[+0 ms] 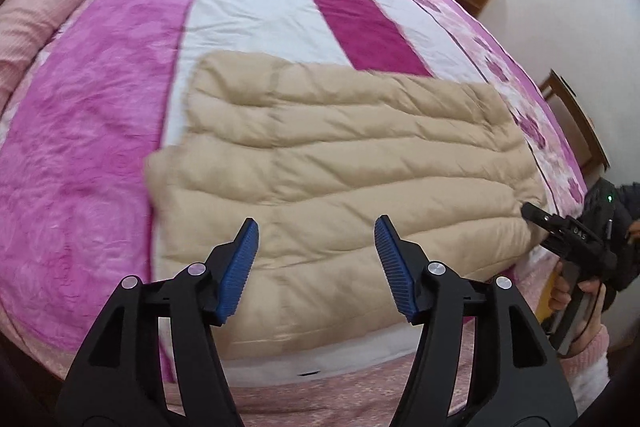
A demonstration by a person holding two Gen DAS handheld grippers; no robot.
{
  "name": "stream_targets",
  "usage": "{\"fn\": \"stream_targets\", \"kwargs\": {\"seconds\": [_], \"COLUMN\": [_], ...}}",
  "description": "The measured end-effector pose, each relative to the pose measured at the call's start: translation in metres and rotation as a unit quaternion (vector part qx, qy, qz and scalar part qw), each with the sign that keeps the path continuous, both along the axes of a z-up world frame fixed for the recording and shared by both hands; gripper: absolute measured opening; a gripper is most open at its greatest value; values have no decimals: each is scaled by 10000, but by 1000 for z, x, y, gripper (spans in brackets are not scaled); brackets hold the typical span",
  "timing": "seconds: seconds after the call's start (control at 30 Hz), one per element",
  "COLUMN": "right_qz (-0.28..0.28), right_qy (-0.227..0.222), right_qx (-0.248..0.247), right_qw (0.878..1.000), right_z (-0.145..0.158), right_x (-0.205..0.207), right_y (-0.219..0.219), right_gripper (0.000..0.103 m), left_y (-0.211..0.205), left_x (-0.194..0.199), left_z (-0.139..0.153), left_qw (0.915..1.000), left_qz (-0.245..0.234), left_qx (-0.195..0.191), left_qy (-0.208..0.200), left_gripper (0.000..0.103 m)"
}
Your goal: Fold large clothes
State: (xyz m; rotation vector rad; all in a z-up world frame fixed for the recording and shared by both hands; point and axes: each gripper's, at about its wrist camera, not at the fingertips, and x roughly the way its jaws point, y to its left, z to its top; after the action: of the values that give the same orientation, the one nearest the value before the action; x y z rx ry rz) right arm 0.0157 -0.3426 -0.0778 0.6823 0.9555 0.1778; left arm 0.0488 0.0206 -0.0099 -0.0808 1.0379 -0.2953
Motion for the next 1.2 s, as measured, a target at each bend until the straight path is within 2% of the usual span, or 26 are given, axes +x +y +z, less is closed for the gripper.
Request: {"fn": "stream_targets", "kwargs": {"seconds": [0.27,0.43,0.47,0.53,0.6,0.63,0.8,0.93,1.2], "right_qz": [193,157,167,175,197,199,330,474,1199], "right_qy": [79,57,34,0,-40,-63,-354,-634,-1102], "right_qx": [297,576,561,505,537,554,674,798,515], "right_qw": [9993,9982,9983,9986,9984,9982,9965,9937,9853], "right_z": [-14,-16,-15,-14,-14,-13,5,32,93], "right_x": [11,13,12,8,6,5,-5,-7,0], "right_y": [-1,-6,-6,-6,-7,-8,-8,0,52], "right_gripper": [79,79,77,68,55,53,32,27,21], "left_y": [-61,-83,-84,-85,-87,-88,-92,-95,-94], "left_x": [-1,-3,-3,-3,-2,-1,1,3,3], "left_z": [-22,-38,-40,-44,-48,-50,-59,-66,-71], "left_qw": [9976,9943,9940,9934,9927,9922,9898,9872,9861], "left_qz": [-611,-782,-785,-801,-822,-834,-876,-944,-1018], "left_qx": [241,686,722,780,839,878,1075,1249,1284], "left_qy": [232,229,242,271,290,297,311,313,273], "left_gripper": [60,61,61,61,62,62,62,62,60]}}
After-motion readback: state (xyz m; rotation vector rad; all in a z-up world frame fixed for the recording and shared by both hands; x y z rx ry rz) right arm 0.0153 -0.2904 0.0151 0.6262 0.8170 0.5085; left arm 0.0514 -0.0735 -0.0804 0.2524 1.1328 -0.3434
